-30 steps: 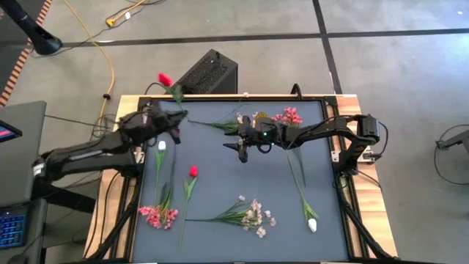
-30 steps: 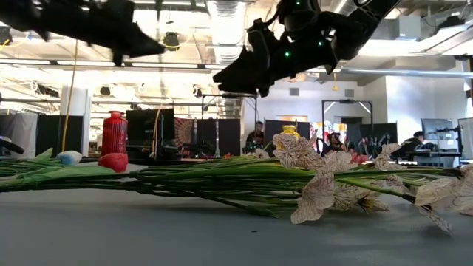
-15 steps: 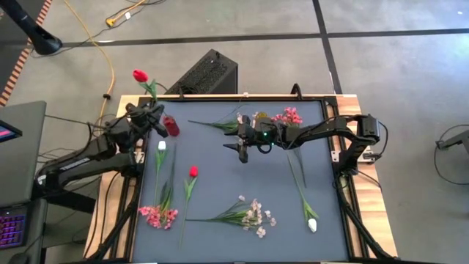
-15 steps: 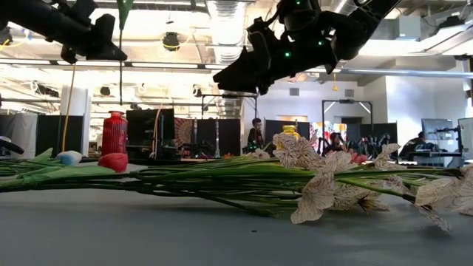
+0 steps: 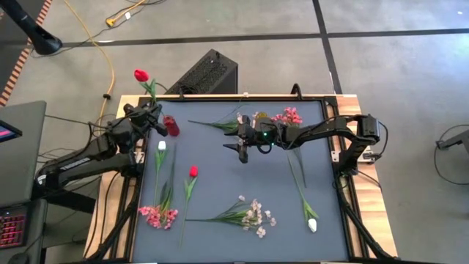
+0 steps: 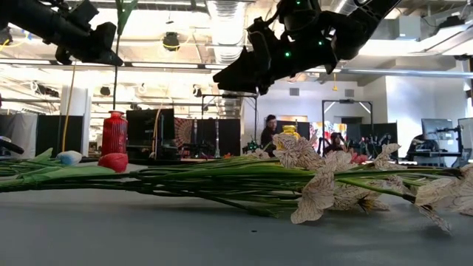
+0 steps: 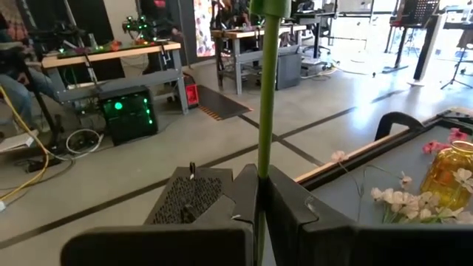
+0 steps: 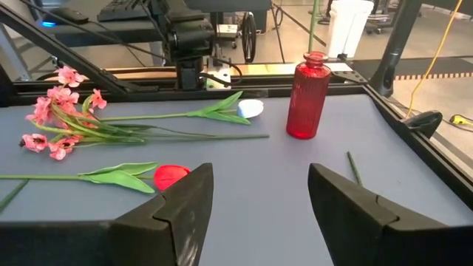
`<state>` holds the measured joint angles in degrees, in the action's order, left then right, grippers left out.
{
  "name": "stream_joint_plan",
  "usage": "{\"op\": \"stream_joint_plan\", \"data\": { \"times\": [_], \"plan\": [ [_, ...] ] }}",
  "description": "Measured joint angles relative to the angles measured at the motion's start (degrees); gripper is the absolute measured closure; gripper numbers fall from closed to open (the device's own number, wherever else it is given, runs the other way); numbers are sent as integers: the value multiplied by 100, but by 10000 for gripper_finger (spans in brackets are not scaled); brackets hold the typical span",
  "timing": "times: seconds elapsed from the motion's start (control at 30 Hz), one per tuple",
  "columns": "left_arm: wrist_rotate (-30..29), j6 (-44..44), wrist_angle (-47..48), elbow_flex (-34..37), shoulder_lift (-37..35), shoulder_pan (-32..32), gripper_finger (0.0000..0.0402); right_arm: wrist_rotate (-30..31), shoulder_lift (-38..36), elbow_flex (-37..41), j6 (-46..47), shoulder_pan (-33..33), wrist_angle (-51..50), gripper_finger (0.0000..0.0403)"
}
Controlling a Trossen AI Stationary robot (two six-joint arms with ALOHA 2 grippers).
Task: Sort flowers into vase by color
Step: Put the top red flower into the red vase
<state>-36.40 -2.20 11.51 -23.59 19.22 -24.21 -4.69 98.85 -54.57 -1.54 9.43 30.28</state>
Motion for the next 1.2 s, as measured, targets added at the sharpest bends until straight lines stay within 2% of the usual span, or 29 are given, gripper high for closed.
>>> {"op": "stream_joint_plan", "data": {
  "times": [0.3, 0.83, 1.2],
  "plan": [
    [-28, 2, -97, 166, 2, -126, 401, 0, 0, 0, 0, 0, -2, 154],
    [310, -168, -71, 173, 48, -550, 401, 0, 0, 0, 2, 2, -4, 154],
    [586, -743, -46, 175, 788, -798, 401, 0, 0, 0, -39, 11, -181, 154]
  ]
}}
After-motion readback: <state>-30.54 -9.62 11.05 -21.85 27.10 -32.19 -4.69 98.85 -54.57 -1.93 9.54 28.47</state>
